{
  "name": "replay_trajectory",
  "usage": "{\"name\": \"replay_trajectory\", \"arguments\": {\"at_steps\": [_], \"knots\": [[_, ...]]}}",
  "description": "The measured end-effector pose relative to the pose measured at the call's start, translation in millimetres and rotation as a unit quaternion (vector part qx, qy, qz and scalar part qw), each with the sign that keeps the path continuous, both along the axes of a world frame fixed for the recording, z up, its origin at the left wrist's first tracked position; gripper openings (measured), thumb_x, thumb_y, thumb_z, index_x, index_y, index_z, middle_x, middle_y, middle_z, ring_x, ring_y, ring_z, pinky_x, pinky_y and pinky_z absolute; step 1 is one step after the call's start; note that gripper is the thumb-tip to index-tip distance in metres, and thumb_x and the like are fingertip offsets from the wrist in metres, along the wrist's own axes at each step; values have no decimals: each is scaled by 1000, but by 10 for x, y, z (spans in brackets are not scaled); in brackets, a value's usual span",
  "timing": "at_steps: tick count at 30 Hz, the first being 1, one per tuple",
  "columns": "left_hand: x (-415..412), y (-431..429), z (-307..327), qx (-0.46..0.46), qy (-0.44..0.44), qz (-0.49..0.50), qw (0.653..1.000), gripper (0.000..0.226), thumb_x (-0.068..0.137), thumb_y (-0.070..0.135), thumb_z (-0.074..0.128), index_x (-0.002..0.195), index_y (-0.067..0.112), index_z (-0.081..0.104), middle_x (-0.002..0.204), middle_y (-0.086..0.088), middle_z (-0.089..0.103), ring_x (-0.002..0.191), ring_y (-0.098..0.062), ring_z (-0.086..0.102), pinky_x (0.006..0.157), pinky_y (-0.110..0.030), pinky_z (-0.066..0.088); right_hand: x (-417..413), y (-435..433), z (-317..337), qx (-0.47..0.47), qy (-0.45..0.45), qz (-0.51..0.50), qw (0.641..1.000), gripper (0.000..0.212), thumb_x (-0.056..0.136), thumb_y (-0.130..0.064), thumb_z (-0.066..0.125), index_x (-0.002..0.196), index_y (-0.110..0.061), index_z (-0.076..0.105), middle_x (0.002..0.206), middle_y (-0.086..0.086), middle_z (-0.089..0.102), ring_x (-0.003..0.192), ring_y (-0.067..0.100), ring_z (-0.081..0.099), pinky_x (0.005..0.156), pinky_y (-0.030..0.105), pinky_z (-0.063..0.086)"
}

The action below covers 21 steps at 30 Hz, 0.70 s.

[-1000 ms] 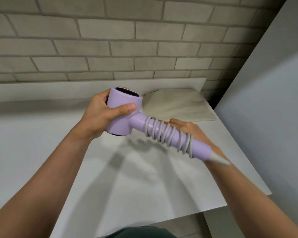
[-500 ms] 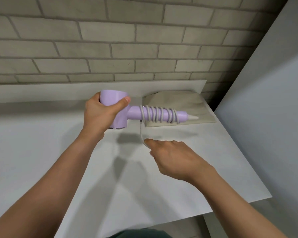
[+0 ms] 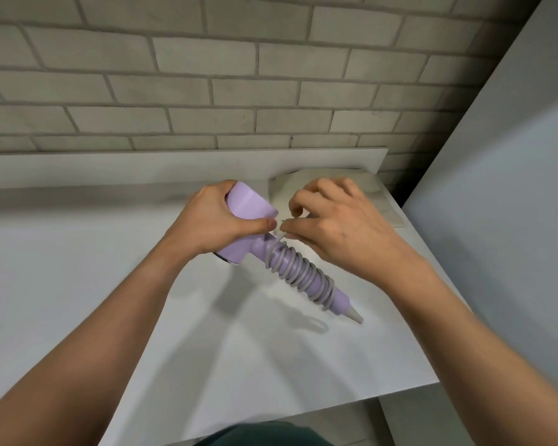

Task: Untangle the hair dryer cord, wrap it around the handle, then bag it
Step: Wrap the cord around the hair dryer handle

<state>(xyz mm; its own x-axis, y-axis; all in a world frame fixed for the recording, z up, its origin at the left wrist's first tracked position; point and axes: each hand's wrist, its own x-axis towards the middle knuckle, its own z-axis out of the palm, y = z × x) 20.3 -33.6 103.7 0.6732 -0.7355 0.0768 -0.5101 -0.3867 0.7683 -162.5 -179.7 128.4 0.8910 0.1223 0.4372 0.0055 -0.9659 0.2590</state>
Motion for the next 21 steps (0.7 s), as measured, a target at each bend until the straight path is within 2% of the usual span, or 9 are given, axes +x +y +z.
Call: {"name": "replay_trajectory", "arguments": {"at_steps": [2,5,7,9,12,14,18,19,21], "knots": [[5,5,25,-4,10,-19,1000,60,54,66,85,88,23,63,85,0,68,80,-23,65,61,-40,53,27,-53,-47,3,-28,-18,999,19,99,-36,61,97,-28,78,100,0,61,95,27,53,83,42,36],[22,25,50,-8,33,-38,999,64,51,68,84,92,23,65,89,1,70,85,-23,68,71,-49,58,59,-79,-197,21,-47,-35,998,18,97,-35,65,101,-26,79,87,-1,60,81,26,52,71,38,35],[30,36,50,-10,43,-48,998,61,52,65,85,93,24,66,89,3,71,86,-22,69,73,-50,59,83,-64,-312,75,-48,-47,995,17,94,-31,67,102,-23,80,81,0,61,72,28,57,61,36,43],[32,43,47,-19,58,-57,996,62,52,64,86,96,25,67,91,3,72,87,-22,70,72,-49,60,92,-18,-399,164,-42,-73,983,20,92,-29,66,104,-22,80,85,1,63,69,28,62,55,35,50],[26,47,51,-35,85,-74,993,64,52,62,86,100,24,69,93,3,74,87,-22,71,66,-43,60,80,61,-475,301,-34,-100,948,21,96,-23,66,111,-22,81,97,2,65,74,22,64,68,30,49],[19,43,65,-35,90,-87,992,63,52,61,86,100,24,70,93,3,74,87,-22,71,69,-45,60,72,86,-479,385,-11,-114,916,21,97,-16,67,113,-22,80,101,0,69,82,15,64,77,24,46],[26,11,89,-13,80,-120,990,58,55,55,90,99,23,70,92,3,75,88,-21,72,75,-49,60,61,105,-469,461,74,-121,876,33,95,-4,61,117,-22,79,107,-5,72,92,12,66,84,23,49],[38,-5,89,-6,75,-124,989,56,56,54,91,99,24,70,92,3,75,87,-21,73,75,-50,60,49,96,-464,487,98,-121,859,38,94,-2,57,118,-23,78,109,-7,71,94,12,66,85,24,49],[59,-43,94,8,62,-126,990,56,56,55,90,98,24,69,92,2,75,86,-23,72,74,-51,60,12,84,-450,575,128,-124,799,40,93,-6,57,121,-27,76,116,-10,67,101,11,66,90,30,53]]}}
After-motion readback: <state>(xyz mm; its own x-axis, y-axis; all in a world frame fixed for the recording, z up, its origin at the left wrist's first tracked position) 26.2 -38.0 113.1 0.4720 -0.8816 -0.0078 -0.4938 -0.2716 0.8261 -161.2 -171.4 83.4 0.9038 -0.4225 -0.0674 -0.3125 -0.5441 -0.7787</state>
